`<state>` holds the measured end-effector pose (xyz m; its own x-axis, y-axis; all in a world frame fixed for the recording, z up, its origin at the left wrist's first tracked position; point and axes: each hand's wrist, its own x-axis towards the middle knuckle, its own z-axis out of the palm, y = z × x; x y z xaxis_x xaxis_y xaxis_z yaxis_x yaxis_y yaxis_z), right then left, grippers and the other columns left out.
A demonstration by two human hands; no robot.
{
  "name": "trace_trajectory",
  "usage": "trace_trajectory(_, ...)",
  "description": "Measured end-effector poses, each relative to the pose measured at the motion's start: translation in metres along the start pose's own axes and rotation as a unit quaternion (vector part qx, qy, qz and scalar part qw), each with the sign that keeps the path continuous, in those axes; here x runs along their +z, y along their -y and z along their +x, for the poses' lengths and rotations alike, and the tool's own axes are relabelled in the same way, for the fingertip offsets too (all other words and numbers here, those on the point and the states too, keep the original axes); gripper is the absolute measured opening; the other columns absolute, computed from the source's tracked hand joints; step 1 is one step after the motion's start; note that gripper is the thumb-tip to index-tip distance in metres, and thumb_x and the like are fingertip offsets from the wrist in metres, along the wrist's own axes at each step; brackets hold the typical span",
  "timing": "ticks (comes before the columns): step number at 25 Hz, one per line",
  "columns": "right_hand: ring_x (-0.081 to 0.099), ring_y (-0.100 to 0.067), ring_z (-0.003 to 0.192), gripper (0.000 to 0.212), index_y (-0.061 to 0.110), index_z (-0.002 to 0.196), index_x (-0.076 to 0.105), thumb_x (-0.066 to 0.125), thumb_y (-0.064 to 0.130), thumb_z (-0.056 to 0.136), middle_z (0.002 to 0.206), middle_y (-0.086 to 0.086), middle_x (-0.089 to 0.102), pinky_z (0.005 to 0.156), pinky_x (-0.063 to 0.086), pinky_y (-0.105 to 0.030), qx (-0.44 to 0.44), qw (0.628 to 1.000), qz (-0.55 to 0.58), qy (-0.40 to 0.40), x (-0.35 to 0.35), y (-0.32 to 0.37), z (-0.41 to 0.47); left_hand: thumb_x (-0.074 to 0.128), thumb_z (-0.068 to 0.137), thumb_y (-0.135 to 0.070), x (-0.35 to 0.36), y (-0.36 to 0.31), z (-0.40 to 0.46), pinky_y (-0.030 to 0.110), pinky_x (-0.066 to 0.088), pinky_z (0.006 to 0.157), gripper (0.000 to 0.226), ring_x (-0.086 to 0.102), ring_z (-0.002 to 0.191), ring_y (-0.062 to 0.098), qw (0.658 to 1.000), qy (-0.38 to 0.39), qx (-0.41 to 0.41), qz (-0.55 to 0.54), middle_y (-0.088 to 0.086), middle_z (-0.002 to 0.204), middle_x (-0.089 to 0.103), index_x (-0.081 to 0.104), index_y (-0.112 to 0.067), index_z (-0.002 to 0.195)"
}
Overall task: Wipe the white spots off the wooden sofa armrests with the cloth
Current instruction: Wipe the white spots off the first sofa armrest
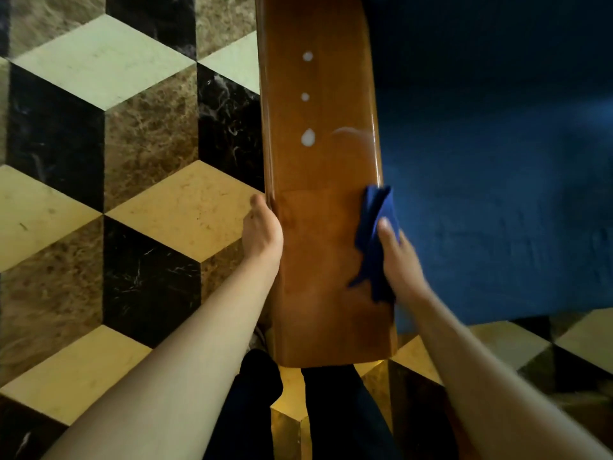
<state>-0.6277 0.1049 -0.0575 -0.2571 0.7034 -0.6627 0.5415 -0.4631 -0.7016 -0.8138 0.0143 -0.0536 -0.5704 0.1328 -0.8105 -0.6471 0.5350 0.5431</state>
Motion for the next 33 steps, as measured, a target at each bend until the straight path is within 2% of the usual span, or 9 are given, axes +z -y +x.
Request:
trace_trajectory(3,0.043,-0.006,0.139,0.093,0.048,0.156,0.021,0.055,0.083,0.077,0.160,0.008,0.040,0.102,0.046,-0.031,-0.077,0.982,-0.174,-0.003,0.001,-0.033,-0.049,0.020,0.102,-0.067,0.009,-0.001,-0.001,0.049,0.044,0.109,0.073,0.056,0.133,0.036,0.998,-0.054,0.015,-0.010,0.014,0.149,0.057,0.053,-0.019,0.147)
trace_trajectory(6,-0.009,-0.027,0.159,0.090,0.045,0.162,-0.005,0.032,0.084,0.090,0.173,0.004,-0.014,0.125,0.009,-0.050,-0.245,0.851,-0.464,-0.012,0.015,-0.025,-0.034,0.022,0.097,-0.074,0.008,0.002,-0.002,0.053,0.044,0.112,0.081,0.056,0.133,0.037,0.996,-0.054,-0.012,-0.070,0.015,0.147,0.059,0.051,-0.019,0.148)
trace_trajectory(9,-0.014,-0.041,0.157,0.088,0.040,0.163,0.006,0.023,0.086,0.091,0.174,-0.004,-0.007,0.125,-0.003,-0.062,-0.340,0.759,-0.555,-0.011,0.044,0.020,0.000,0.025,0.091,-0.079,0.000,0.000,0.002,0.054,0.045,0.112,0.086,0.061,0.126,0.036,0.988,-0.020,-0.054,-0.140,0.015,0.137,0.065,0.055,-0.019,0.143)
trace_trajectory(13,-0.007,-0.042,0.158,0.080,0.037,0.161,0.024,0.030,0.078,0.093,0.174,-0.005,0.003,0.125,0.000,-0.064,-0.460,0.671,-0.578,0.069,0.098,0.072,0.036,0.029,0.097,-0.073,-0.009,-0.004,0.005,0.043,0.057,0.083,0.065,0.072,0.098,0.027,0.976,-0.022,-0.060,-0.207,0.007,0.104,0.077,0.070,-0.024,0.113)
trace_trajectory(15,-0.006,-0.043,0.157,0.069,0.034,0.152,0.044,0.032,0.069,0.094,0.174,-0.004,0.008,0.124,-0.002,-0.064,-0.480,0.640,-0.594,0.086,0.118,0.084,0.044,0.031,0.096,-0.074,-0.014,-0.012,0.010,0.047,0.057,0.090,0.064,0.072,0.101,0.031,0.966,-0.036,-0.076,-0.245,0.008,0.105,0.077,0.071,-0.025,0.108)
trace_trajectory(21,-0.011,-0.042,0.157,0.045,0.016,0.132,0.065,0.043,0.040,0.100,0.172,-0.010,0.018,0.126,-0.007,-0.059,-0.421,0.700,-0.576,0.028,0.171,0.095,0.034,0.038,0.094,-0.072,-0.027,-0.042,0.038,0.053,0.050,0.103,0.068,0.068,0.113,0.038,0.969,-0.021,-0.070,-0.234,0.017,0.122,0.073,0.071,-0.019,0.121)
trace_trajectory(27,-0.004,-0.034,0.160,0.085,0.035,0.163,0.019,0.043,0.074,0.092,0.174,-0.006,0.003,0.127,0.002,-0.056,-0.282,0.813,-0.494,-0.127,0.079,0.044,0.008,0.037,0.094,-0.073,0.005,-0.079,0.059,0.051,0.052,0.101,0.066,0.071,0.110,0.035,0.990,0.049,-0.068,-0.115,0.010,0.116,0.077,0.072,-0.023,0.119)
trace_trajectory(31,0.034,-0.040,0.148,0.103,0.038,0.161,0.009,0.044,0.087,0.079,0.167,-0.011,0.027,0.115,0.037,-0.057,-0.095,0.896,-0.384,-0.200,0.083,0.107,0.063,0.032,0.097,-0.071,0.019,-0.103,0.079,0.034,0.053,0.067,0.054,0.076,0.078,0.020,0.995,0.069,-0.049,-0.060,-0.010,0.069,0.078,0.068,-0.033,0.092)
trace_trajectory(33,0.055,-0.037,0.129,0.101,0.037,0.159,0.017,0.047,0.087,0.076,0.153,-0.006,0.048,0.099,0.048,-0.052,-0.089,0.936,-0.292,-0.177,0.081,0.143,0.109,0.031,0.097,-0.072,0.017,-0.112,0.090,0.033,0.053,0.070,0.053,0.071,0.084,0.016,0.996,0.075,-0.029,-0.036,-0.010,0.084,0.078,0.067,-0.034,0.103)
